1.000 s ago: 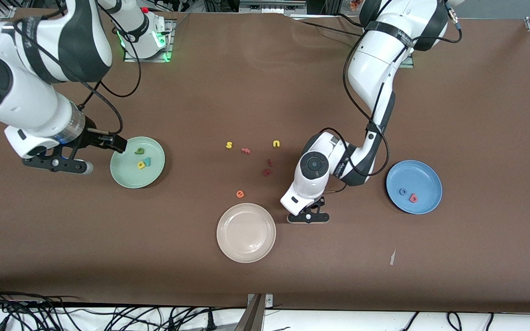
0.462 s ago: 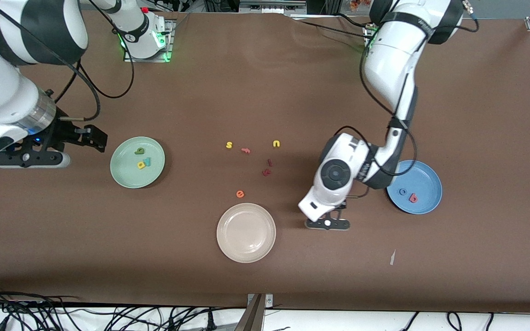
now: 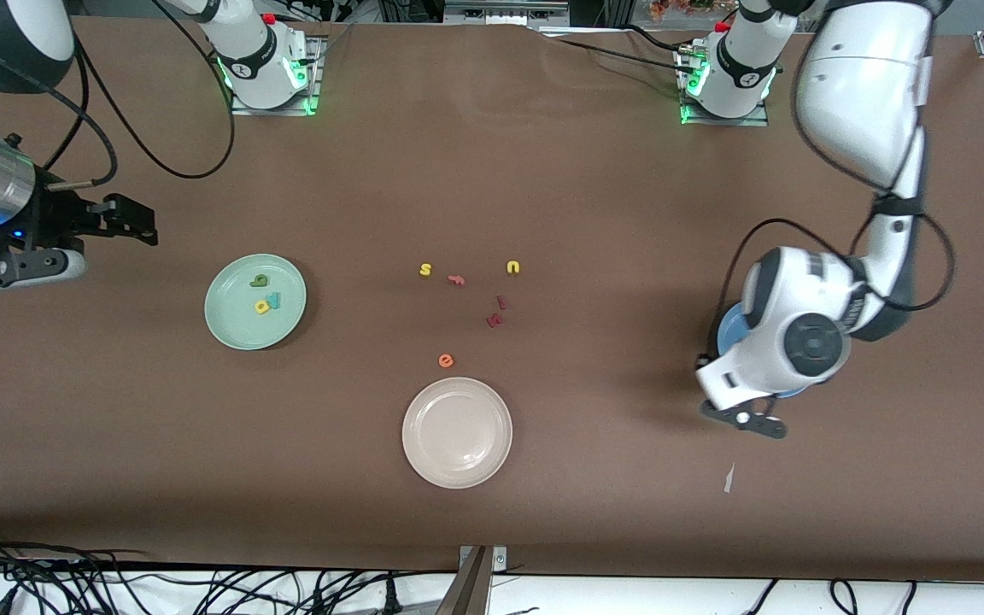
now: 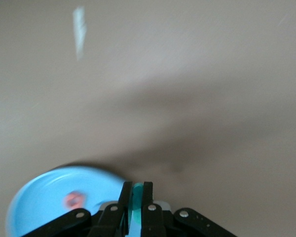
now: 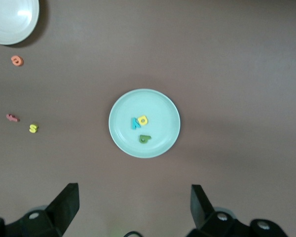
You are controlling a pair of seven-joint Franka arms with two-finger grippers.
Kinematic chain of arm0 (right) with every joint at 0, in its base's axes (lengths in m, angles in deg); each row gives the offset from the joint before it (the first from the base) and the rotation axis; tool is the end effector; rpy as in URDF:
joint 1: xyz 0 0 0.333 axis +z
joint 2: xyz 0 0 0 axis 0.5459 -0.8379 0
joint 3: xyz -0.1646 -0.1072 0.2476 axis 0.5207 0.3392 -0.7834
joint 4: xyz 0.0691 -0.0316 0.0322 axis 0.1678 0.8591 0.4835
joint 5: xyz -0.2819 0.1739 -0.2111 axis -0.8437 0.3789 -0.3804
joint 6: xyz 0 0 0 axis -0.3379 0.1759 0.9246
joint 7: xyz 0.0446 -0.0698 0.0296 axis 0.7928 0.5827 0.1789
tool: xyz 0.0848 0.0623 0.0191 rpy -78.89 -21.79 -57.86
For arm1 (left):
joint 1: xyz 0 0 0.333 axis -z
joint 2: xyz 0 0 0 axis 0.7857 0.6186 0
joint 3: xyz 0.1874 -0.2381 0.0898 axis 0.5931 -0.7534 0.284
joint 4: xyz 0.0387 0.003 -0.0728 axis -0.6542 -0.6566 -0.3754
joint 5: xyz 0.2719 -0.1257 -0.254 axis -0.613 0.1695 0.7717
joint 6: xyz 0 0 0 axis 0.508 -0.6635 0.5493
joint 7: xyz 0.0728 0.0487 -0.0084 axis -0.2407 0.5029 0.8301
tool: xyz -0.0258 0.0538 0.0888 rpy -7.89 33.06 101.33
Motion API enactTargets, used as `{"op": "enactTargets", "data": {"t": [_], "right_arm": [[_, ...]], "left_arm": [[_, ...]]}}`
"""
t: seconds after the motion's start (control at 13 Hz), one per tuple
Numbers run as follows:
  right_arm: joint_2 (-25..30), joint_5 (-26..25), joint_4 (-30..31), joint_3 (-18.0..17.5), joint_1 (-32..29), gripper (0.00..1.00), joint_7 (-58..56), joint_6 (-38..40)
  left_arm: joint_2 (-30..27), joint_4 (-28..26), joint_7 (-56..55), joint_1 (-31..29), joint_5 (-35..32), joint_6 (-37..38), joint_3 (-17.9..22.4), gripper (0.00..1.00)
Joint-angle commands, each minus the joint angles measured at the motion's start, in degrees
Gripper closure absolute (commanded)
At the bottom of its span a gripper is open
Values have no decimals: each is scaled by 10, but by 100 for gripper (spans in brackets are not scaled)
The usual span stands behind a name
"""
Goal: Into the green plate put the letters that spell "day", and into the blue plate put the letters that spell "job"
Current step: 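Place the cyan l on the blue plate with the left gripper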
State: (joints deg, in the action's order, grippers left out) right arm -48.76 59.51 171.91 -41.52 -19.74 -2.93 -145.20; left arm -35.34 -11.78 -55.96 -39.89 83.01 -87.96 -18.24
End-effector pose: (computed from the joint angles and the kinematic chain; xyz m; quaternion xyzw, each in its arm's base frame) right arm 0.5977 0.0530 0.5764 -0.9953 -0.0780 0.0571 0.0057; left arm 0.6921 -0.0942 0.2676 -0.9813 0.1795 0.0619 0.0318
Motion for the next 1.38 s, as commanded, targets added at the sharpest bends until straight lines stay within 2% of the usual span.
{"op": "enactTargets", "data": {"t": [0.0, 0.15, 0.23, 0.31, 0.38, 0.46, 0.62, 0.77, 1.0, 1.23, 1.31], "right_arm": [[86, -13, 109, -92, -93, 0, 36, -39], [127, -12, 175, -92, -96, 0, 72, -101], [128, -13, 177, -91, -97, 0, 68, -110], [117, -15, 158, -91, -98, 0, 60, -109], [100, -34, 114, -92, -98, 0, 59, -90], [91, -53, 87, -93, -106, 0, 56, -62], [99, -38, 90, -89, -110, 0, 72, 3], [95, -10, 93, -86, -110, 0, 72, -38], [127, -9, 153, -98, -121, 0, 73, -114], [128, -9, 155, -137, -162, 0, 73, -112], [127, -9, 154, -137, -162, 0, 73, -110]], "left_arm": [[-48, -92, 119, -49, 8, -34, -7, 100], [-47, -138, 142, -64, 6, -88, -6, 100], [-47, -161, 142, -65, 5, -119, -6, 96], [-46, -159, 138, -69, 5, -118, -6, 37], [-49, -146, 136, -70, 6, -110, -5, 0], [-62, -128, 135, -73, 7, -76, -3, 0], [-63, -49, 133, -88, 9, 26, -3, 0], [-65, 10, 131, -100, 10, 119, -3, 0], [-127, 16, 72, -108, 9, 200, -3, 0], [-170, 18, -21, -106, 6, 251, -6, 0], [-173, 20, -67, -101, 2, 264, -7, 0]]}}
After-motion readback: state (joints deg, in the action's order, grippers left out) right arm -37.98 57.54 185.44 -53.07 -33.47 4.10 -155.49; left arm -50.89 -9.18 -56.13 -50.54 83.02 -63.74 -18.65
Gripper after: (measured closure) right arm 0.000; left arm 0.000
